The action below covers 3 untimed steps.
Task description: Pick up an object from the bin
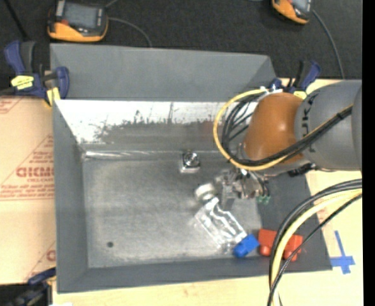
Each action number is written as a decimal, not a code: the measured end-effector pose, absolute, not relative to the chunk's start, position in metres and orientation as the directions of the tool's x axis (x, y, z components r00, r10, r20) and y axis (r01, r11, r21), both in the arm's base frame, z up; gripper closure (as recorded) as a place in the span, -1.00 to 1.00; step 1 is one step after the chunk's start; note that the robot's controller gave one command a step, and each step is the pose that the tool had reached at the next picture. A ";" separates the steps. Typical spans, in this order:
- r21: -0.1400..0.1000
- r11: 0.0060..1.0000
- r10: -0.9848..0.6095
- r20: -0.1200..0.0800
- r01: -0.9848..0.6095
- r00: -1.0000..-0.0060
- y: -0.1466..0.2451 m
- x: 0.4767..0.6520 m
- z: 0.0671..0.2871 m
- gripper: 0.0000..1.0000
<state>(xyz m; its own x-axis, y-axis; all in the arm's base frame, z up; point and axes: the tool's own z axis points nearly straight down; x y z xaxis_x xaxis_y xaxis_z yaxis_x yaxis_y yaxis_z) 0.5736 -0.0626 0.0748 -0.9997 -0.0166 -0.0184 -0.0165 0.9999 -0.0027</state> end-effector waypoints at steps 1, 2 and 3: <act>-0.002 1.000 -0.016 -0.023 -0.016 -1.000 -0.062 0.575 0.075 -1.00; -0.002 1.000 -0.018 -0.012 -0.018 -1.000 -0.062 0.572 0.073 1.00; -0.002 0.999 -0.047 -0.010 -0.047 -0.999 -0.045 0.543 0.216 1.00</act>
Offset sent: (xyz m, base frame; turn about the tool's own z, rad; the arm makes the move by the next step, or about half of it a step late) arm 0.0000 0.0000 0.0000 0.0000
